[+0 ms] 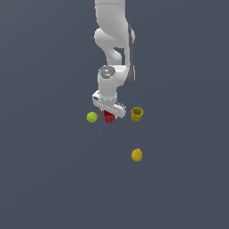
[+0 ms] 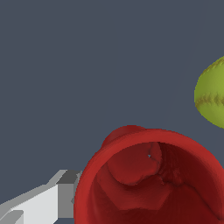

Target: Pick up a designated object from a clutter of objects.

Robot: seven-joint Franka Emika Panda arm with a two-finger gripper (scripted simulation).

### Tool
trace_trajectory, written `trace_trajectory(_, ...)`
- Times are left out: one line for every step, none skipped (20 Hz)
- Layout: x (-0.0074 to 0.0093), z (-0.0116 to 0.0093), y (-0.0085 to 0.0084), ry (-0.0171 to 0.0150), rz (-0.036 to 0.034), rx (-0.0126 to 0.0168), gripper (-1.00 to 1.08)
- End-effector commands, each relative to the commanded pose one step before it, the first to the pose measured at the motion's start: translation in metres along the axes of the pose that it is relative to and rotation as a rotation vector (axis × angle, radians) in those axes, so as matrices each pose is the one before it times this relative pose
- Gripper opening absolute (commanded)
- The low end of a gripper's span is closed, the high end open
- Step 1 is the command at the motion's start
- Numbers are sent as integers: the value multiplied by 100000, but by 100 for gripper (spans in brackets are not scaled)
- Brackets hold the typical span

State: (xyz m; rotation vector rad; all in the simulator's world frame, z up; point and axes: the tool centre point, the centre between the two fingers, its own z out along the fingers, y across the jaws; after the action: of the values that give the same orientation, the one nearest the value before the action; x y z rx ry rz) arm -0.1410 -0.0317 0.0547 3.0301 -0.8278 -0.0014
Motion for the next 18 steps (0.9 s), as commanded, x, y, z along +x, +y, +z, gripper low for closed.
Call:
trace_trajectory(12, 550, -14, 77, 17, 38, 100)
trace_trajectory(4, 122, -6, 0, 0, 0, 100)
trace_trajectory(8, 81, -7, 0, 0, 0, 100)
trace_trajectory(12, 40, -8, 0, 0, 0, 100)
trace_trajectory(16, 0, -8, 0, 0, 0, 100)
trace_trajectory(18, -36, -8, 0, 0, 0, 100)
trace_trajectory(6, -19, -3, 0, 0, 0, 100)
trace_trajectory(0, 0, 0, 0, 0, 0, -100)
trace_trajectory(0, 0, 0, 0, 0, 0, -100)
trace_trajectory(0, 0, 0, 0, 0, 0, -100)
trace_trajectory(0, 0, 0, 0, 0, 0, -100)
trace_trajectory(0, 0, 0, 0, 0, 0, -100)
trace_trajectory(0, 0, 0, 0, 0, 0, -100)
trace_trajectory(0, 0, 0, 0, 0, 0, -100)
trace_trajectory(0, 0, 0, 0, 0, 0, -100)
trace_trajectory(0, 0, 0, 0, 0, 0, -100)
trace_trajectory(0, 0, 0, 0, 0, 0, -100)
trace_trajectory(-11, -5, 5, 0, 0, 0, -100)
